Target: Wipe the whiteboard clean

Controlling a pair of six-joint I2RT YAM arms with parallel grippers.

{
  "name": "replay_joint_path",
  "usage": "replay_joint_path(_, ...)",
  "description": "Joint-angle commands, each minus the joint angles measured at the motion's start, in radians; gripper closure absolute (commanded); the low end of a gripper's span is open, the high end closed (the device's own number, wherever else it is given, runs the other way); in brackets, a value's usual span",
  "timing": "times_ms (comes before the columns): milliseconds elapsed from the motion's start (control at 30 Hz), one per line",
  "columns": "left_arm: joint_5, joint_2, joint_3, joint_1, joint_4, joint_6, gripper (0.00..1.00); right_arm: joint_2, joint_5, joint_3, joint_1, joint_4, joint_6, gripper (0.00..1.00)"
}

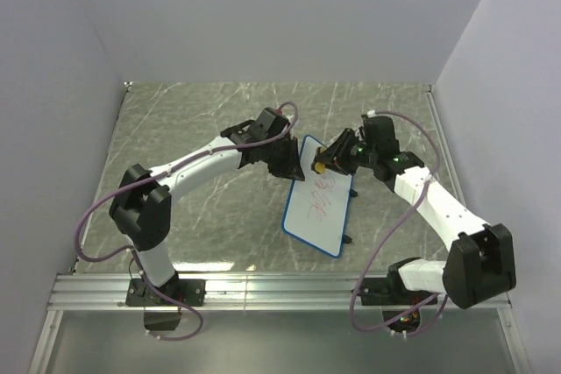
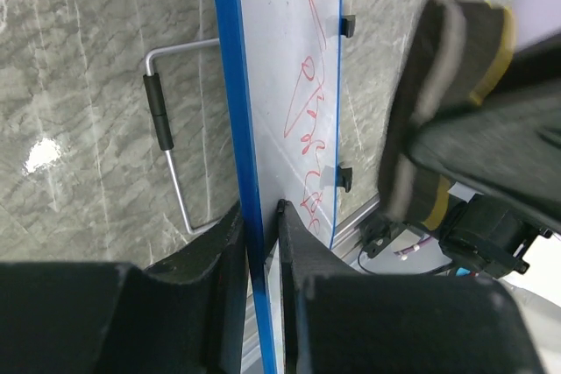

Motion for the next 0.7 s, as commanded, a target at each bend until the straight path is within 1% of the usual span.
replay_joint_path(0, -0.091, 0.069, 0.029, -0.019, -0.074, 0.059, 1.0, 0.045, 0.034, 0.04, 0.006, 0.071, -0.039, 1.0)
replay_joint_path(267, -0.094, 0.076, 0.053, -0.028, -0.113, 0.051, 1.0, 0.131, 0.062, 0.083, 0.006, 0.078, -0.042, 1.0)
replay_joint_path(400, -0.085, 0.102, 0.059, -0.028, -0.113, 0.057, 1.0, 0.143, 0.038, 0.083, 0.009, 0.12, -0.016, 1.0)
replay_joint_path(533, -0.077, 0.135, 0.085, -0.026, -0.137, 0.079, 1.0, 0.148, 0.022, 0.115, 0.018, 0.113, 0.004, 1.0)
replay_joint_path(667, -0.083, 0.149, 0.111, -0.028, -0.153, 0.102, 1.0, 0.14, 0.028, 0.1, 0.046, 0.134, 0.028, 1.0)
